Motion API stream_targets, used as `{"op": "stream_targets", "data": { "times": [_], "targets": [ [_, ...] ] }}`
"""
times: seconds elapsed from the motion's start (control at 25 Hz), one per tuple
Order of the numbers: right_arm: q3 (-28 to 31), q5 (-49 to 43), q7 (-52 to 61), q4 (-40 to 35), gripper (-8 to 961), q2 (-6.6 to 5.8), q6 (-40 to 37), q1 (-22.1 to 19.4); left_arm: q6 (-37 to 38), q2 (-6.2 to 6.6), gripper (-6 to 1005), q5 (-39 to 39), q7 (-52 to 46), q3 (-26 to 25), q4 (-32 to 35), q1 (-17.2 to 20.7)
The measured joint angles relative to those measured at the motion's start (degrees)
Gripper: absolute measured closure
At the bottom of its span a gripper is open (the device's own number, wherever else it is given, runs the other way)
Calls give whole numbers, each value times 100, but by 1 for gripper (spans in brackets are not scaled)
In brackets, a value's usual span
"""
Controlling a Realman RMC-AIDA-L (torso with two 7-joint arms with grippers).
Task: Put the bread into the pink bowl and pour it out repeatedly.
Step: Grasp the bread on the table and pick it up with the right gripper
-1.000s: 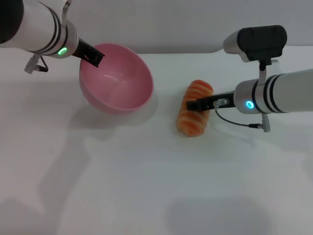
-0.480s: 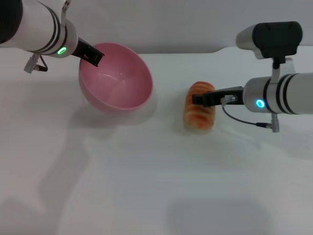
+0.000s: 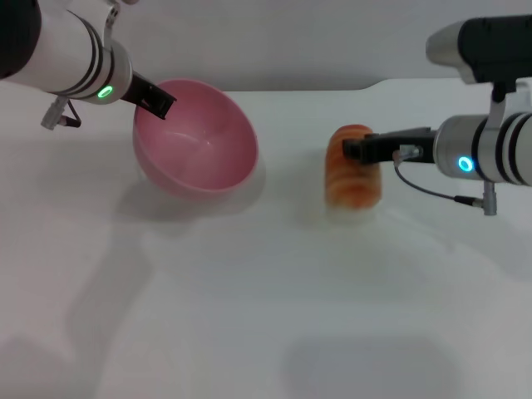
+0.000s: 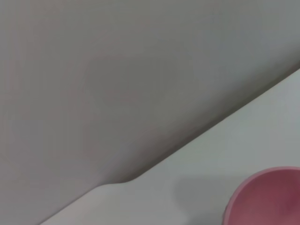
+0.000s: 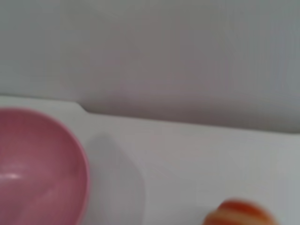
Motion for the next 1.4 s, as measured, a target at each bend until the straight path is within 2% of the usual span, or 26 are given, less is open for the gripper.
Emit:
{"op": "stream_targets", "data": {
  "times": [0.16, 0.28, 0.4, 0.48, 0.76, 0.92, 1.16, 1.36, 1.4],
  "targets": [
    [7, -488, 351, -785, 588, 7, 348, -205, -4, -22, 870, -35, -11, 52, -36, 2],
    [8, -847, 540, -1402, 718, 25, 641, -354, -10, -30, 869, -41, -40, 127, -77, 7],
    [5, -884, 596, -1500, 846, 30, 682, -400, -5, -28, 869, -44, -59, 172, -124, 8],
    [-32, -859, 604, -1240, 932, 27, 488, -369, -4, -23, 869, -43, -60, 162, -138, 5],
    [-129, 71, 215, 412, 930, 28, -183, 174, 2, -18, 869, -42, -62, 161, -155, -22],
    [-208, 563, -90, 708, 929, 42, -374, 269, 14, -23, 868, -42, -52, 173, -266, -112],
    [-350, 617, -44, 664, 729, 49, -404, 233, 15, -21, 868, -41, -18, 172, -309, -161],
    [-297, 605, -12, 755, 499, 38, -451, 233, 23, -22, 868, -38, -12, 172, -311, -196],
    [-292, 597, 1, 762, 423, 33, -454, 233, 23, -22, 867, -36, -12, 172, -311, -201]
  ]
}}
